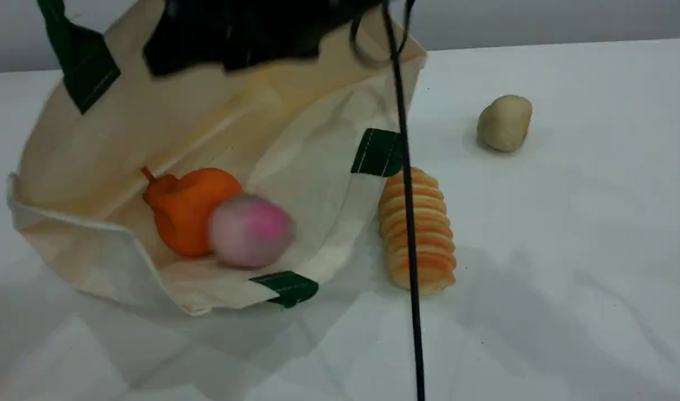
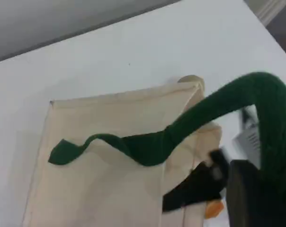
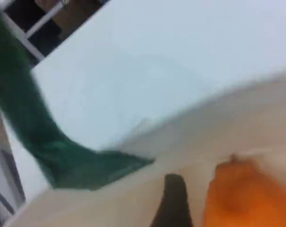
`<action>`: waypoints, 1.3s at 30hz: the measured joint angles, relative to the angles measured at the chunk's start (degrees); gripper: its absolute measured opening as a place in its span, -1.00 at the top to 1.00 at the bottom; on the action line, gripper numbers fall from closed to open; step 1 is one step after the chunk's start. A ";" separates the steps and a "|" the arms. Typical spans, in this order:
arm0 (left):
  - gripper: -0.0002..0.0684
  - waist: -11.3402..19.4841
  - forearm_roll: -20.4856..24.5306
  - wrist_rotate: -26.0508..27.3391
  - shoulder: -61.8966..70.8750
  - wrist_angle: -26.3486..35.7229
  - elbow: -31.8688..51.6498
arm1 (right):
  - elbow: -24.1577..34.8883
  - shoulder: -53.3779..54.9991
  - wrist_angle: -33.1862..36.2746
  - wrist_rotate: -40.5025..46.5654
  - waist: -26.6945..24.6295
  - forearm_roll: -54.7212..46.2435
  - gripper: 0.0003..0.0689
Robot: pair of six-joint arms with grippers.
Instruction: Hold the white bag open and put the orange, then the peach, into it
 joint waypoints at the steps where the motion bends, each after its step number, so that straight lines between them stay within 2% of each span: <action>1: 0.83 0.00 0.00 0.00 0.26 -0.11 0.19 | 0.00 -1.23 0.28 1.12 -0.86 -1.88 -0.56; 5: 0.80 0.00 0.09 1.49 0.70 -0.24 1.39 | 0.00 -7.42 4.89 10.83 -5.70 -13.89 -0.56; 8: 0.71 0.00 -0.03 3.56 0.70 -0.45 1.78 | 0.00 -12.39 9.48 19.03 -9.82 -21.25 -0.56; 12: 0.39 0.00 -0.29 5.55 0.70 -0.03 1.78 | 0.00 -17.82 16.04 26.52 -13.92 -27.41 -0.56; 14: 0.17 0.00 0.05 6.40 0.70 0.48 1.78 | 0.00 -20.50 18.93 27.89 -15.23 -27.84 -0.56; 18: -0.21 0.00 1.61 6.26 0.58 2.62 1.78 | 0.00 -25.28 23.38 30.61 -15.48 -28.98 -0.56; 20: -0.30 0.00 1.55 6.25 -0.02 2.70 1.78 | 0.00 -27.57 24.69 32.37 -15.43 -31.31 -0.56; 24: -0.36 -0.67 1.18 6.20 -2.32 2.74 1.78 | 0.00 -32.38 27.26 38.28 -15.43 -37.49 -0.52; 29: -0.36 -3.88 1.14 6.20 -6.98 3.63 1.78 | 0.00 -38.59 29.77 46.56 -15.43 -44.53 -0.42; 35: -0.36 -8.65 1.53 6.20 -12.44 5.41 1.78 | 0.00 -46.87 36.14 53.51 -15.43 -47.13 -0.40; 39: -0.36 -9.20 1.65 6.20 -16.12 6.81 1.78 | 0.00 -54.08 37.91 57.17 -15.43 -47.91 -0.40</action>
